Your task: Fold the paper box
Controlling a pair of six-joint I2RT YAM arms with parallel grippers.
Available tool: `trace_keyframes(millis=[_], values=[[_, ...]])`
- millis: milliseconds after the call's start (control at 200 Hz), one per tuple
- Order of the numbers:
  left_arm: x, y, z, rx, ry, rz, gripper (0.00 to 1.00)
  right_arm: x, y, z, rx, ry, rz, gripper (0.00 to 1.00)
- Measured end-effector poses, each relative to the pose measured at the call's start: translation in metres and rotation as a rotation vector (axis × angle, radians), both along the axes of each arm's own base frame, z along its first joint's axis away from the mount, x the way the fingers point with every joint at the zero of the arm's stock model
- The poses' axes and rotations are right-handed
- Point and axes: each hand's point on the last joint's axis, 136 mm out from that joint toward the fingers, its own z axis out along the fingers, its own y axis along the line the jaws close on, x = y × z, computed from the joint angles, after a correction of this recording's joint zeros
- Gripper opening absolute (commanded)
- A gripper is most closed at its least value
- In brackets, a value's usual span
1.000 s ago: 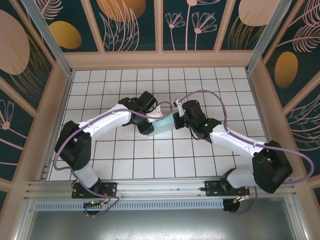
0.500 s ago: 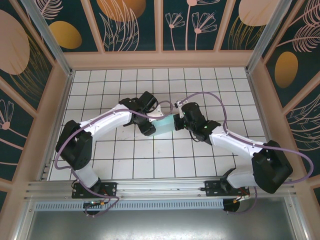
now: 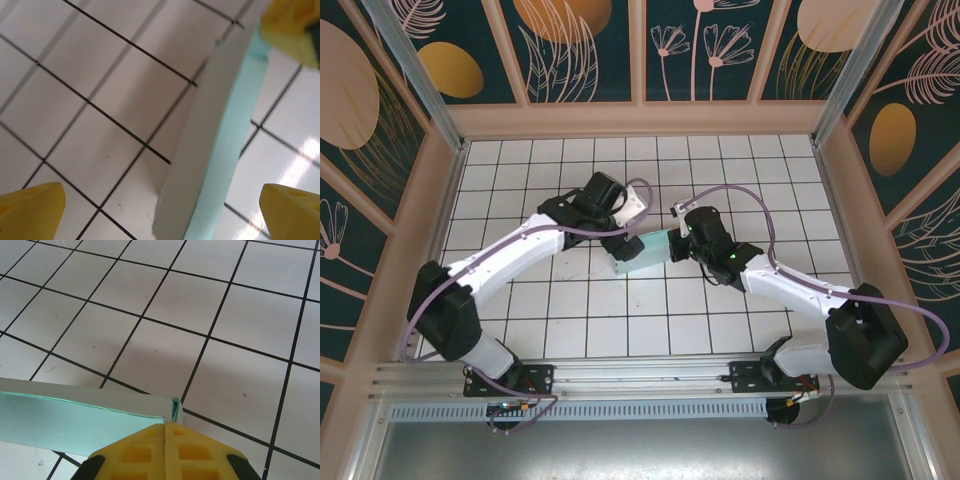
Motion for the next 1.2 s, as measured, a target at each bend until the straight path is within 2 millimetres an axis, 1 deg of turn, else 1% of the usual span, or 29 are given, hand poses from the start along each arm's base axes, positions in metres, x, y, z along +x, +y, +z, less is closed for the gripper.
trace_keyframes(millis=[55,110,210,320,375,415,500,615,706,786,836,986,1051,1121,1201], values=[[0.003,0.006,0.012,-0.038,-0.038,0.065,0.99,0.0,0.0,0.0,-0.002,0.001,-0.001,0.0],[0.003,0.013,0.02,-0.07,-0.062,0.124,0.99,0.0,0.0,0.001,-0.003,0.003,0.0,0.0],[-0.002,0.028,0.021,-0.106,-0.078,0.219,0.99,-0.001,0.0,0.001,-0.008,0.006,-0.001,0.0],[-0.011,0.042,0.011,-0.147,-0.064,0.301,0.82,-0.001,-0.001,0.0,-0.012,0.006,-0.004,0.0],[-0.015,0.046,0.007,-0.171,-0.047,0.336,0.67,-0.001,-0.001,0.0,-0.014,0.008,-0.005,0.0],[-0.017,0.047,0.005,-0.192,-0.034,0.357,0.59,-0.001,-0.002,0.0,-0.015,0.008,-0.006,0.0],[-0.019,0.046,0.002,-0.221,-0.016,0.378,0.53,-0.001,-0.002,0.0,-0.016,0.009,-0.006,0.0],[-0.021,0.043,-0.001,-0.251,0.011,0.39,0.52,-0.001,-0.001,0.0,-0.017,0.01,-0.005,0.0],[-0.02,0.04,-0.001,-0.264,0.012,0.39,0.57,-0.001,-0.002,0.0,-0.018,0.011,-0.005,0.0],[-0.019,0.038,-0.003,-0.271,0.017,0.387,0.69,-0.001,-0.002,0.0,-0.018,0.011,-0.005,0.0],[-0.019,0.037,-0.005,-0.275,0.022,0.389,0.7,-0.001,-0.002,0.0,-0.018,0.011,-0.005,0.0],[-0.021,0.039,-0.011,-0.267,0.026,0.389,0.64,-0.001,-0.002,0.0,-0.018,0.011,-0.005,0.0],[-0.02,0.038,-0.014,-0.264,0.03,0.39,0.58,-0.001,-0.002,0.0,-0.018,0.011,-0.005,0.0],[-0.02,0.038,-0.018,-0.256,0.038,0.392,0.49,-0.001,-0.002,0.0,-0.018,0.012,-0.005,0.0],[-0.02,0.037,-0.025,-0.245,0.048,0.39,0.45,-0.001,-0.001,0.001,-0.018,0.011,-0.005,0.0]])
